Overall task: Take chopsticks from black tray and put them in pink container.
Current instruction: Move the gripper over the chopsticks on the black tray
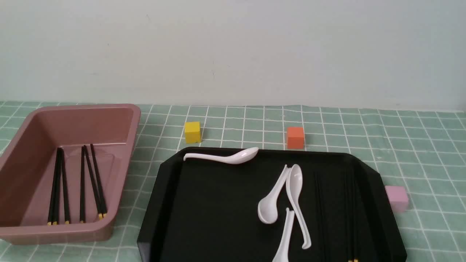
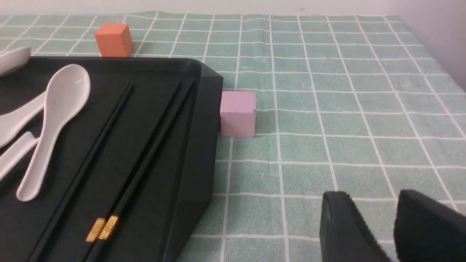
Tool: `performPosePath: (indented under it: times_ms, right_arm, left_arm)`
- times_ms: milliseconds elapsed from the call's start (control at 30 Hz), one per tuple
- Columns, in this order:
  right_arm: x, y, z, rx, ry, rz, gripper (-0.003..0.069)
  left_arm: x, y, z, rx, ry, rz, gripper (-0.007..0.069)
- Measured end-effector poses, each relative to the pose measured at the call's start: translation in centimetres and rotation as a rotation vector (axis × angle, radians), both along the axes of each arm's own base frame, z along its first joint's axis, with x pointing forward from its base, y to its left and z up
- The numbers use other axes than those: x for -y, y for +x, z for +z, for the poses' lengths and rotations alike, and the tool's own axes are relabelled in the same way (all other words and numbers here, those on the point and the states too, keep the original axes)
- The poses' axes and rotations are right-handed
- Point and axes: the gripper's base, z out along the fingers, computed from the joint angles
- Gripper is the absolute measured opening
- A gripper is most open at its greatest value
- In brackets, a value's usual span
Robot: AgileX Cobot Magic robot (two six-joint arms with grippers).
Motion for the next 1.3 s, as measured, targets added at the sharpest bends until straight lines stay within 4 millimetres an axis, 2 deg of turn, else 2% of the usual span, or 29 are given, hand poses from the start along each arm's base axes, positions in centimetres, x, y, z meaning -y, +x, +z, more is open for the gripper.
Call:
performPosePath:
  times_ms: [1200,1267,1300]
  right_arm:
    - [0.0,0.01,0.02,0.003,0.002,-0.001,0.024]
    - [-0.17,0.04,0.1,0.015,0.087,-0.006,0.024]
    - [-0.36,0.06,0.15,0.025,0.187,-0.013,0.024]
  left_arm:
    - [0.0,0.0,0.0,0.0,0.0,0.0,0.0019]
    - [0.0,0.0,0.0,0.0,0.0,0.0,0.0019]
    - [0.0,0.0,0.0,0.0,0.0,0.0,0.0019]
